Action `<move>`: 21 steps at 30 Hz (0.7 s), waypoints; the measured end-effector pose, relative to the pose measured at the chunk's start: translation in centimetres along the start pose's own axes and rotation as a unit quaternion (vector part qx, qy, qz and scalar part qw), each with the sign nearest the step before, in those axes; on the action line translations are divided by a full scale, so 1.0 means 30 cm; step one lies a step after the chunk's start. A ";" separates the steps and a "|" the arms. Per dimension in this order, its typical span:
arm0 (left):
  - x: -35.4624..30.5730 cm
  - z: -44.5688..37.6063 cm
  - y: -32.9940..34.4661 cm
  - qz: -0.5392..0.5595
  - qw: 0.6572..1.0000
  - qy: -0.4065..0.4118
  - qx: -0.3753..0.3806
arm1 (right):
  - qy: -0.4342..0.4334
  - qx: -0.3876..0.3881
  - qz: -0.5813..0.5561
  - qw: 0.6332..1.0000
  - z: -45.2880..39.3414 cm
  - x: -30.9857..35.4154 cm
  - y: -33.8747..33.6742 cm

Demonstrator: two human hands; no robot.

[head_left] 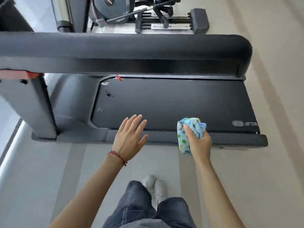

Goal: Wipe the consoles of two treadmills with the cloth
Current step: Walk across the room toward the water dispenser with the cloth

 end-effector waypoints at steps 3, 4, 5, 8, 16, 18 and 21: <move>-0.077 -0.082 0.048 0.012 0.997 0.073 0.028 | 0.013 -0.080 -0.012 0.997 -0.001 -0.039 -0.118; -0.104 -0.107 0.064 0.011 0.994 0.100 0.036 | 0.014 -0.103 -0.012 0.994 0.006 -0.048 -0.154; -0.134 -0.131 0.080 0.011 0.991 0.129 0.044 | 0.018 -0.125 -0.013 0.992 0.016 -0.060 -0.190; -0.242 -0.185 0.115 0.020 0.975 0.215 0.058 | 0.040 -0.191 -0.030 0.980 0.058 -0.117 -0.299; -0.639 -0.229 0.152 0.064 0.922 0.375 0.075 | 0.081 -0.333 -0.074 0.937 0.218 -0.271 -0.595; -0.745 -0.223 0.172 0.070 0.909 0.402 0.081 | 0.087 -0.360 -0.101 0.923 0.253 -0.312 -0.668; -0.909 -0.211 0.205 0.076 0.892 0.436 0.095 | 0.097 -0.393 -0.133 0.905 0.299 -0.365 -0.779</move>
Point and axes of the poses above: each hand's wrist, its own z-axis away from the middle knuckle, its own y-axis out of the palm, x = y × z, the point moved 7 cm from there along -z, towards the middle knuckle, and after that the axes turned 1 degree about y, right-handed, at the moved point
